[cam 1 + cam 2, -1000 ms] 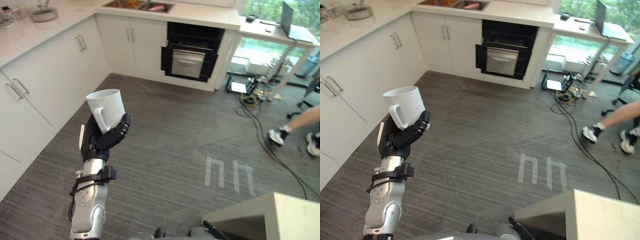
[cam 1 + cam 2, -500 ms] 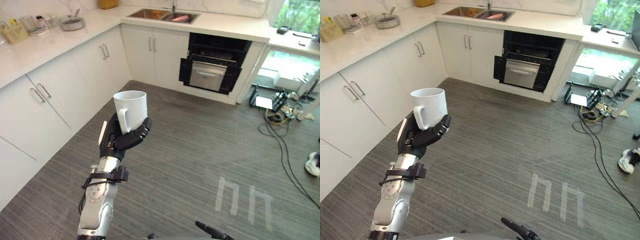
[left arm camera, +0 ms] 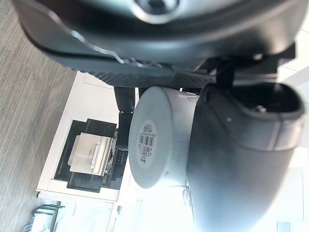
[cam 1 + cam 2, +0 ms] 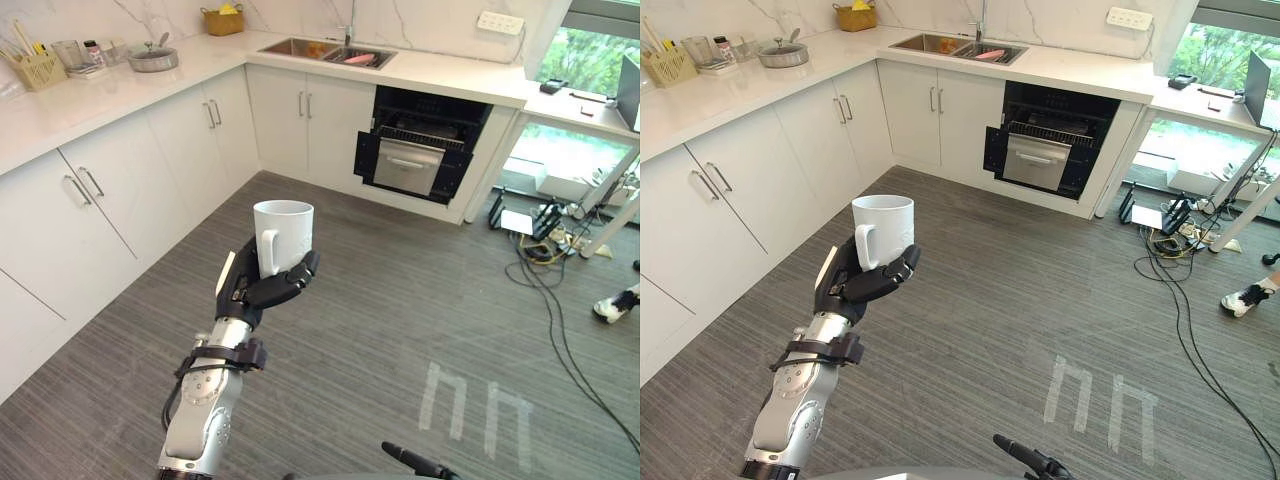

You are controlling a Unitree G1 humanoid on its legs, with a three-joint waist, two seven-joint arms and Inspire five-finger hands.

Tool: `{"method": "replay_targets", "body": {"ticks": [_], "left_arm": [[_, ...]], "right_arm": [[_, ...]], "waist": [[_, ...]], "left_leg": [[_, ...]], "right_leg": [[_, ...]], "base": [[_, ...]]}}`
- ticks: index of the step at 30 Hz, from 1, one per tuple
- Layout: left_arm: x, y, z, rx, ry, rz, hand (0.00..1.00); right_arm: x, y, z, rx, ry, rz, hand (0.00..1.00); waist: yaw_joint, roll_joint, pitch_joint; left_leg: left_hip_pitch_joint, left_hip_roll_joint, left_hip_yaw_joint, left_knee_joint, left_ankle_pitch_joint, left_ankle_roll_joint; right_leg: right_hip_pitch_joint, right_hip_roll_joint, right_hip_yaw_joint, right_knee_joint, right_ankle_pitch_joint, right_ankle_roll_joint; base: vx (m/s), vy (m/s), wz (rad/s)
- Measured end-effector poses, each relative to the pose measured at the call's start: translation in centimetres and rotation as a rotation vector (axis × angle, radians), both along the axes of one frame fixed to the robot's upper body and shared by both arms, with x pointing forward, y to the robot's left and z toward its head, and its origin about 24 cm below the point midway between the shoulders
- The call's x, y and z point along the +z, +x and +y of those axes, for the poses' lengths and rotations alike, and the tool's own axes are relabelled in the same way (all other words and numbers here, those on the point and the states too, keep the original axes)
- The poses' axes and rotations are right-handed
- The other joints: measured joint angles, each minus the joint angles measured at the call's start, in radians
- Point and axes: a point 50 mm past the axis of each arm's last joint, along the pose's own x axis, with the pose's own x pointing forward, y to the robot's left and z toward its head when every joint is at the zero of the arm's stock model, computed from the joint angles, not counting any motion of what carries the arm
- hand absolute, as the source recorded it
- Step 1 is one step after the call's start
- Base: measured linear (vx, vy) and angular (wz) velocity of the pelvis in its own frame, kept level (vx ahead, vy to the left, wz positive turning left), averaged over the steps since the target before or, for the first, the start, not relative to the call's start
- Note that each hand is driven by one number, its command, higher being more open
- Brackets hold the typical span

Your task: Walk over to the sink, pick up the cup, carry it to the dishwasher, place the cup inside the dishwasher, then close the dishwasher door

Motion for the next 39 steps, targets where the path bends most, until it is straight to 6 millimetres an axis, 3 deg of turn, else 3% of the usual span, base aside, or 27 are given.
{"method": "replay_targets", "body": {"ticks": [2, 4, 6, 7, 8, 9, 11, 12, 13, 15, 18, 19, 20, 22, 23, 24, 25, 27, 28, 29, 30, 33, 35, 36, 37, 38, 39], "left_arm": [[0.0, 0.0, -0.2, 0.0, -0.014, 0.002, 0.0], [-0.1, 0.2, -1.3, -0.016, -0.064, 0.016, 0.0], [-0.4, 0.2, -2.2, -0.036, -0.11, 0.045, 0.0], [-1.0, 0.2, -2.3, -0.034, -0.143, 0.083, 0.0], [-1.8, 0.2, -2.0, -0.026, -0.161, 0.125, 0.0], [-2.2, 0.2, -1.9, -0.023, -0.169, 0.151, 0.0], [-3.2, 0.7, -1.2, -0.023, -0.157, 0.209, 0.0], [-3.4, 1.1, -0.9, -0.025, -0.156, 0.234, 0.0], [-3.7, 1.7, -0.5, -0.025, -0.155, 0.272, 0.0], [-3.8, 2.1, 0.1, -0.01, -0.162, 0.303, 0.0], [-4.0, 2.0, -0.3, -0.019, -0.19, 0.328, 0.0], [-4.0, 2.0, -0.8, -0.031, -0.21, 0.327, 0.0], [-4.1, 1.9, -0.9, -0.035, -0.214, 0.328, 0.0], [-4.6, 1.4, -1.3, -0.045, -0.199, 0.349, 0.0], [-4.6, 1.3, -1.4, -0.05, -0.194, 0.35, 0.0], [-4.8, 1.2, -2.0, -0.064, -0.184, 0.358, 0.0], [-4.8, 1.2, -2.6, -0.081, -0.199, 0.356, 0.0], [-4.7, 1.2, -3.3, -0.098, -0.23, 0.351, 0.0], [-4.6, 1.1, -3.8, -0.104, -0.254, 0.346, 0.0], [-4.6, 1.1, -3.6, -0.101, -0.253, 0.344, 0.0], [-4.6, 1.1, -3.4, -0.098, -0.249, 0.342, 0.0], [-3.7, 0.6, -1.9, -0.049, -0.252, 0.293, 0.0], [-3.0, -0.4, -1.8, -0.029, -0.231, 0.251, 0.0], [-2.6, -0.7, -1.7, -0.025, -0.21, 0.228, 0.0], [-1.8, -0.9, -1.5, -0.025, -0.168, 0.168, 0.0], [-1.2, -0.7, -1.0, -0.019, -0.128, 0.119, 0.0], [-1.1, -0.7, -0.6, -0.008, -0.112, 0.11, 0.0]], "right_arm": [[-0.1, -0.2, 0.2, -0.003, 0.008, 0.003, 1.0], [-0.1, -0.6, -0.1, -0.02, 0.013, 0.002, 1.0], [-0.1, -1.6, -0.5, -0.035, 0.002, 0.021, 1.0], [0.0, -1.6, -0.9, -0.07, -0.009, 0.005, 1.0], [0.2, -1.2, -1.3, -0.094, -0.018, -0.038, 1.0], [0.2, -1.0, -1.3, -0.103, -0.015, -0.06, 1.0], [0.4, -0.4, -0.8, -0.119, 0.012, -0.127, 1.0], [0.5, -0.1, -0.5, -0.119, 0.02, -0.152, 1.0], [0.5, 0.1, -0.3, -0.115, 0.025, -0.179, 1.0], [0.5, 0.0, -0.1, -0.119, 0.035, -0.184, 1.0], [0.4, -1.3, -0.2, -0.173, 0.035, -0.16, 1.0], [0.4, -1.6, -0.3, -0.2, 0.031, -0.152, 1.0], [0.4, -1.9, -0.4, -0.218, 0.029, -0.147, 1.0], [0.4, -3.3, -0.8, -0.284, 0.026, -0.117, 1.0], [0.3, -3.6, -0.8, -0.296, 0.025, -0.104, 1.0], [0.2, -4.4, -0.9, -0.318, 0.004, -0.071, 1.0], [0.3, -4.7, -1.6, -0.311, -0.021, -0.065, 1.0], [0.5, -5.2, -2.5, -0.264, -0.068, -0.053, 1.0], [0.8, -5.4, -3.7, -0.249, -0.121, -0.056, 1.0], [0.8, -5.0, -3.7, -0.244, -0.13, -0.079, 1.0], [0.9, -4.5, -3.9, -0.235, -0.139, -0.104, 1.0], [1.9, 1.2, -3.7, -0.131, -0.163, -0.298, 1.0], [4.0, 5.9, -2.9, -0.068, -0.195, -0.497, 1.0], [4.5, 6.8, -2.6, -0.062, -0.2, -0.544, 1.0], [5.6, 8.5, -2.2, -0.05, -0.215, -0.64, 1.0], [6.5, 10.1, -1.3, -0.053, -0.211, -0.71, 1.0], [7.0, 10.8, -1.2, -0.054, -0.215, -0.743, 1.0]], "waist": [[0.001, -0.009, 0.001], [-0.003, -0.02, 0.001], [-0.003, -0.022, 0.013], [-0.003, -0.018, 0.031], [-0.009, -0.016, 0.041], [-0.017, -0.012, 0.046], [-0.031, -0.008, 0.055], [-0.031, -0.009, 0.057], [-0.032, -0.012, 0.058], [-0.039, -0.026, 0.059], [-0.058, -0.019, 0.051], [-0.054, -0.011, 0.048], [-0.052, 0.005, 0.048], [-0.061, 0.057, 0.01], [-0.06, 0.053, 0.003], [-0.073, 0.051, 0.003], [-0.081, 0.047, 0.02], [-0.073, 0.085, 0.064], [-0.055, 0.137, 0.077], [-0.042, 0.124, 0.09], [-0.03, 0.115, 0.096], [-0.001, 0.086, 0.113], [-0.001, 0.09, 0.11], [0.0, 0.096, 0.109], [0.01, 0.104, 0.109], [0.026, 0.059, 0.118], [0.025, 0.045, 0.117]], "left_leg": [[-0.01, -0.003, 0.002, 0.0, -0.005, -0.003], [-0.026, -0.006, 0.119, 0.008, -0.031, 0.013], [-0.004, -0.027, 0.132, 0.009, -0.038, 0.018], [0.017, -0.046, 0.125, 0.019, -0.052, 0.048], [0.041, -0.065, 0.113, 0.046, -0.076, 0.078], [0.048, -0.065, 0.102, 0.063, -0.089, 0.087], [0.048, -0.045, 0.074, 0.12, -0.132, 0.109], [0.05, -0.043, 0.069, 0.13, -0.144, 0.11], [0.062, -0.053, 0.067, 0.128, -0.161, 0.102], [0.096, -0.094, 0.064, 0.13, -0.187, 0.097], [0.121, -0.115, 0.021, 0.235, -0.308, 0.107], [0.128, -0.098, 0.011, 0.277, -0.365, 0.101], [0.139, -0.084, 0.008, 0.281, -0.384, 0.093], [0.197, -0.015, 0.009, 0.254, -0.414, 0.022], [0.177, -0.002, 0.024, 0.305, -0.416, -0.006], [0.092, 0.023, 0.07, 0.506, -0.366, -0.117], [0.04, 0.033, 0.117, 0.653, -0.281, -0.134], [-0.057, 0.145, 0.215, 0.983, -0.12, -0.103], [-0.18, 0.255, 0.238, 1.219, -0.184, -0.022], [-0.244, 0.268, 0.241, 1.259, -0.218, 0.019], [-0.28, 0.268, 0.246, 1.248, -0.242, 0.023], [-0.403, 0.247, 0.247, 0.888, -0.277, 0.002], [-0.395, 0.186, 0.178, 0.365, -0.157, -0.072], [-0.394, 0.185, 0.152, 0.278, -0.125, -0.094], [-0.399, 0.196, 0.115, 0.24, -0.105, -0.115], [-0.397, 0.169, 0.117, 0.362, -0.022, -0.1], [-0.406, 0.156, 0.118, 0.425, -0.024, -0.096]], "right_leg": [[-0.012, -0.005, -0.004, 0.009, -0.001, 0.0], [-0.064, -0.053, -0.038, 0.094, -0.05, 0.016], [-0.098, -0.1, -0.061, 0.238, -0.097, 0.036], [-0.16, -0.143, -0.059, 0.426, -0.107, 0.038], [-0.255, -0.189, -0.049, 0.651, -0.092, 0.006], [-0.284, -0.183, -0.029, 0.705, -0.116, 0.001], [-0.387, -0.102, -0.012, 0.656, -0.162, -0.018], [-0.432, -0.068, -0.009, 0.558, -0.134, 0.007], [-0.466, -0.037, -0.006, 0.371, -0.055, 0.03], [-0.51, -0.033, -0.005, 0.198, 0.036, 0.043], [-0.494, -0.033, -0.03, 0.169, 0.091, -0.015], [-0.485, -0.018, -0.038, 0.177, 0.157, -0.064], [-0.481, -0.006, -0.049, 0.188, 0.18, -0.071], [-0.473, 0.051, -0.077, 0.236, 0.214, -0.087], [-0.465, 0.051, -0.084, 0.242, 0.232, -0.109], [-0.438, 0.039, -0.107, 0.265, 0.186, -0.111], [-0.421, 0.025, -0.139, 0.306, 0.146, -0.114], [-0.279, 0.073, -0.142, 0.194, 0.103, -0.12], [-0.18, 0.121, -0.12, 0.146, 0.07, -0.124], [-0.138, 0.114, -0.092, 0.142, 0.041, -0.116], [-0.114, 0.103, -0.07, 0.14, 0.026, -0.111], [-0.024, 0.045, 0.048, 0.126, -0.013, -0.058], [0.026, 0.007, 0.111, 0.126, -0.037, -0.041], [0.039, 0.006, 0.125, 0.127, -0.048, -0.035], [0.08, 0.007, 0.153, 0.134, -0.105, -0.013], [0.134, -0.051, 0.175, 0.146, -0.17, 0.007], [0.145, -0.074, 0.177, 0.164, -0.178, 0.012]], "base": [[0.0, 0.002, 0.08], [0.03, 0.038, 0.46], [0.08, 0.093, 0.43], [0.07, 0.16, 0.23], [0.06, 0.168, 0.2], [0.07, 0.127, 0.35], [0.11, 0.139, 0.4], [0.14, 0.144, 0.27], [0.19, 0.123, 0.21], [0.25, 0.107, 0.18], [0.44, 0.086, 0.39], [0.5, 0.061, 0.18], [0.57, 0.042, 0.1], [0.62, 0.01, 0.06], [0.74, -0.023, 0.21], [0.68, -0.076, 0.27], [0.8, -0.121, 0.29], [0.61, -0.122, -0.02], [0.69, -0.01, -0.43], [0.56, 0.065, -0.66], [0.56, 0.096, -0.95], [0.57, 0.184, -1.15], [0.58, 0.358, -0.86], [0.56, 0.479, -0.86], [0.55, 0.53, -0.9], [0.54, 0.537, -0.82], [0.5, 0.506, -0.53]]}}
